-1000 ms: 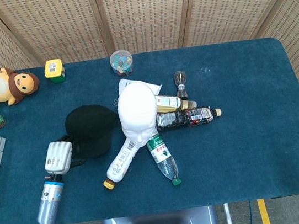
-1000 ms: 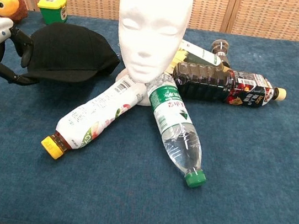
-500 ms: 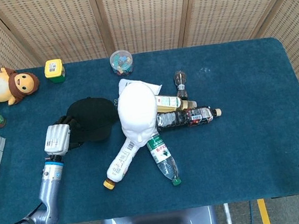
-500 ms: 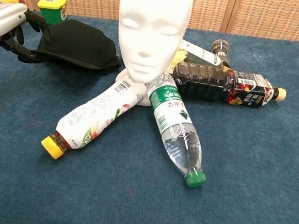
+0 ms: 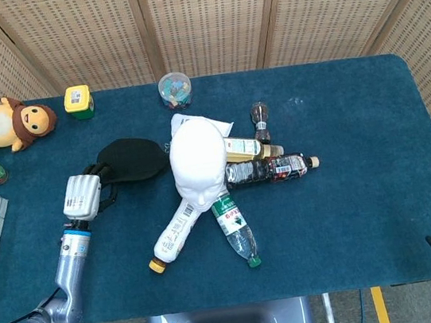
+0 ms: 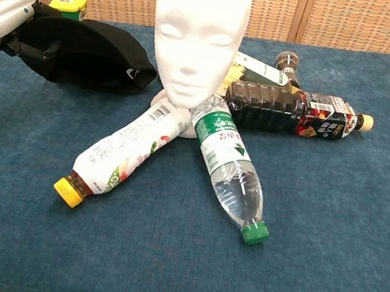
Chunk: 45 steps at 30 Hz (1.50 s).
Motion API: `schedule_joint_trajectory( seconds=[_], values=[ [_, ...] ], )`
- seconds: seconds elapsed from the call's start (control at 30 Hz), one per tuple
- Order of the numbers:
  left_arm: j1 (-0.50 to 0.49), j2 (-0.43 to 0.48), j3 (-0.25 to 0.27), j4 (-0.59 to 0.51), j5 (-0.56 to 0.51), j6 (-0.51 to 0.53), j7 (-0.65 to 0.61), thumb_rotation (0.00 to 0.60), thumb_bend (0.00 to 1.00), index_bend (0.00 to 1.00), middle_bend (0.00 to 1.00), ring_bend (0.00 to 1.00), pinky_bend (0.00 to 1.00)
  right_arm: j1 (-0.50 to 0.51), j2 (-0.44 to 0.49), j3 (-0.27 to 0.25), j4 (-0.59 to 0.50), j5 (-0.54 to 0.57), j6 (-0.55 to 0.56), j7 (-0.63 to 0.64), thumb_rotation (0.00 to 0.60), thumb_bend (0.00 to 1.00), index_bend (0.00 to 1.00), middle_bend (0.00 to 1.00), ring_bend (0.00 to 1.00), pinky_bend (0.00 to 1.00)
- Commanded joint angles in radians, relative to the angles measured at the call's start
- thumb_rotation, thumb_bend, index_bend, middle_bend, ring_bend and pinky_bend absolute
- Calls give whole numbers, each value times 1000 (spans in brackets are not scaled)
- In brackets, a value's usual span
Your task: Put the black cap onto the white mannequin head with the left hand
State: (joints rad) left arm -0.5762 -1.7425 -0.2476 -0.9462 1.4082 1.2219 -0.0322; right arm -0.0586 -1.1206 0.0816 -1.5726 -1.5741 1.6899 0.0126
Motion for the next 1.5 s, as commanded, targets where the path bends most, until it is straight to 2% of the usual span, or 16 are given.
schedule_joint_trajectory(
  seconds=[0.03,0.13,0.47,0.73,1.13,1.3,1.5],
  values=[
    [0,7,12,27,28,42,1,600,594,728,483,438,759,0,-1,0,3,-2,2,5,600,116,291,356,408,411],
    [-4,22,13,32,52,87,16,600,594,761,498,450,767,1,-2,0,8,-2,1,11,600,114,291,356,408,411],
    [-38,141,-23,-54,104,186,63,600,595,764,501,452,770,-2,-8,-3,26,-9,10,35,600,115,291,356,408,411],
    [-113,213,-84,-133,146,240,143,600,584,764,501,452,769,-8,-14,-4,48,-2,15,66,600,114,291,356,408,411],
    [-273,122,-151,-160,178,283,234,600,568,764,501,452,757,-23,-19,-1,83,16,27,106,600,114,290,356,408,412],
    [-323,67,-147,-153,192,288,254,600,561,764,501,452,747,-26,-24,-1,97,24,22,120,600,114,285,356,408,412],
    [-356,27,-112,-146,219,284,280,600,556,764,501,452,740,-33,-25,0,114,36,23,140,600,115,284,356,408,412]
  ],
)
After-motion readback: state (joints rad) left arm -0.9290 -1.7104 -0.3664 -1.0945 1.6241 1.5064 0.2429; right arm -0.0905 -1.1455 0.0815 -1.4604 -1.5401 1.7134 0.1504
